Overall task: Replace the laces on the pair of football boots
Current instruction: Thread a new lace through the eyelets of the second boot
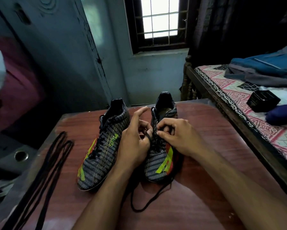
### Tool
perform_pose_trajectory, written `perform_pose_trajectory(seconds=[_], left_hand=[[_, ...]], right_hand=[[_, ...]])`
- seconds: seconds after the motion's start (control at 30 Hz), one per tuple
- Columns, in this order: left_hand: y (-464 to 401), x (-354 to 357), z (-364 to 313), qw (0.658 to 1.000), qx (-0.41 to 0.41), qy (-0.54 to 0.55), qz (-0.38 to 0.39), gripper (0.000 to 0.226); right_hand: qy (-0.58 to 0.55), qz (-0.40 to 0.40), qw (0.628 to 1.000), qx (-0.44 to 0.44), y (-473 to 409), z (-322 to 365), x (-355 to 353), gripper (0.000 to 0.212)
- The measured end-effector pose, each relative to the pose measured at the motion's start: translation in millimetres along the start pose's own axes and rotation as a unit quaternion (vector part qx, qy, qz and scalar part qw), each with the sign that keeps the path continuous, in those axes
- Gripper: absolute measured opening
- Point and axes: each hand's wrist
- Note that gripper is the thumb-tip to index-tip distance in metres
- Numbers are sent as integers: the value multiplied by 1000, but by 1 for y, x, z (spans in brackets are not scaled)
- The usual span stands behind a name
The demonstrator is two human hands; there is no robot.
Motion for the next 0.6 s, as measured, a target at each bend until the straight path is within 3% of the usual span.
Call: perform_pose_trajectory(seconds=[0.3, 0.6], left_hand=[[-2, -3, 5, 999, -31, 26, -11, 60], [-3, -6, 1, 999, -10, 17, 51, 58]], right_hand=[[35, 9, 999, -8, 4, 4, -3, 8], [66, -31, 997, -26, 9, 12, -3, 5]])
Point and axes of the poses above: each hand's wrist, its own y-axis away from the middle knuckle, its own x-axis out of the palm, z = x × y, and after that the axes turned 11 degrees about x, right-handed
